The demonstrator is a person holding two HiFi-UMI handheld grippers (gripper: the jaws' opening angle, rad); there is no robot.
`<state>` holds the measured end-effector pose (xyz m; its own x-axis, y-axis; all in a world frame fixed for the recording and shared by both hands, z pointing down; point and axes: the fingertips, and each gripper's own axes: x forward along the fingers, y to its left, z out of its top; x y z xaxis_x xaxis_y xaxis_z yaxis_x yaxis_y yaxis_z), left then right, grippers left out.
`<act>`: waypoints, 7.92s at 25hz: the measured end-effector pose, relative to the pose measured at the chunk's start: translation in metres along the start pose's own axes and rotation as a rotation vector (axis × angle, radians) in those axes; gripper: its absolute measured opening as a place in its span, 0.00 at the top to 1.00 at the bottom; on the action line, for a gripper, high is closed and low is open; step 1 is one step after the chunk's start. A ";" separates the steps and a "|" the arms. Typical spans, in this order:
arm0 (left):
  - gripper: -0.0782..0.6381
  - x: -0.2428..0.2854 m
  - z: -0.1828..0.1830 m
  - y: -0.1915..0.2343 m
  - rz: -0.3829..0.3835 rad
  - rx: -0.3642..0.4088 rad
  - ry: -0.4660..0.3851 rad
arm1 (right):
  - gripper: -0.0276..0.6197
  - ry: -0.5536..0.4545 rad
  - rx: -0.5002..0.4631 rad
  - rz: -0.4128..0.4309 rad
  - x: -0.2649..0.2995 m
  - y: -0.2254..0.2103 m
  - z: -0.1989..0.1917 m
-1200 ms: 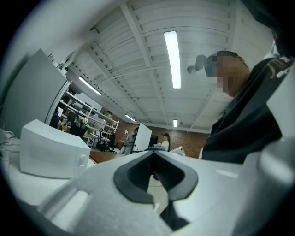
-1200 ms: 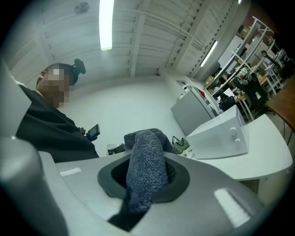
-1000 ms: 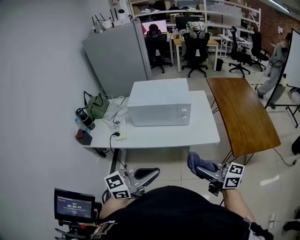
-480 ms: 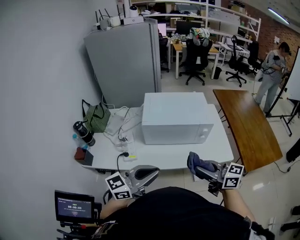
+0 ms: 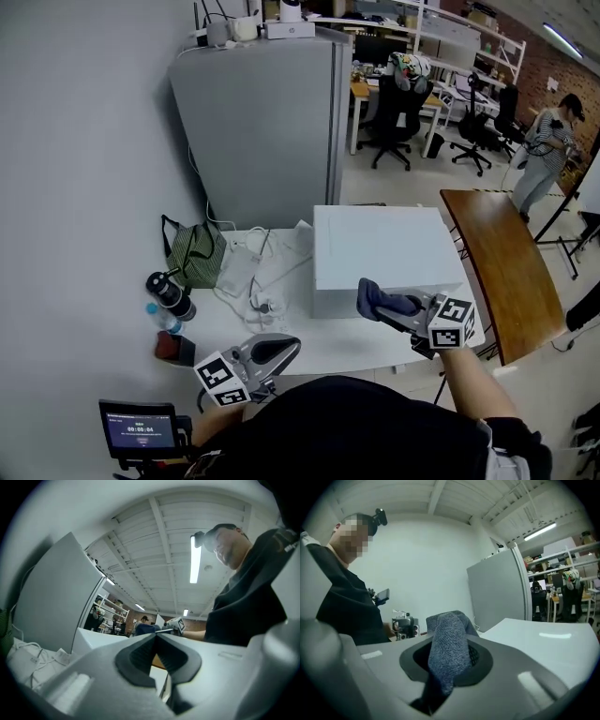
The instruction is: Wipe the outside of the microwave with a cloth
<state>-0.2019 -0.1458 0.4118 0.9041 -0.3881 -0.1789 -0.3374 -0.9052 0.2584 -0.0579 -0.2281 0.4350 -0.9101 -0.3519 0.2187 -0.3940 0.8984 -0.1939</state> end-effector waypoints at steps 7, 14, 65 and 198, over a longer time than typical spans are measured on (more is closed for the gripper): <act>0.89 0.017 0.008 0.036 0.191 0.027 -0.011 | 0.87 0.201 -0.267 0.015 0.058 -0.116 0.008; 0.89 0.049 -0.001 0.050 0.401 0.020 -0.053 | 0.87 0.465 -0.424 -0.004 0.139 -0.238 0.011; 0.89 0.068 -0.002 0.046 0.097 0.031 0.049 | 0.87 0.833 -0.430 -0.186 0.003 -0.333 -0.075; 0.89 -0.018 -0.027 -0.073 0.113 -0.018 0.003 | 0.87 0.827 -1.480 -0.200 0.111 -0.074 -0.149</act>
<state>-0.1866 -0.0676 0.4216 0.8612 -0.4870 -0.1453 -0.4326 -0.8525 0.2934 -0.1105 -0.2940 0.6162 -0.3731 -0.6897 0.6205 0.3957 0.4867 0.7788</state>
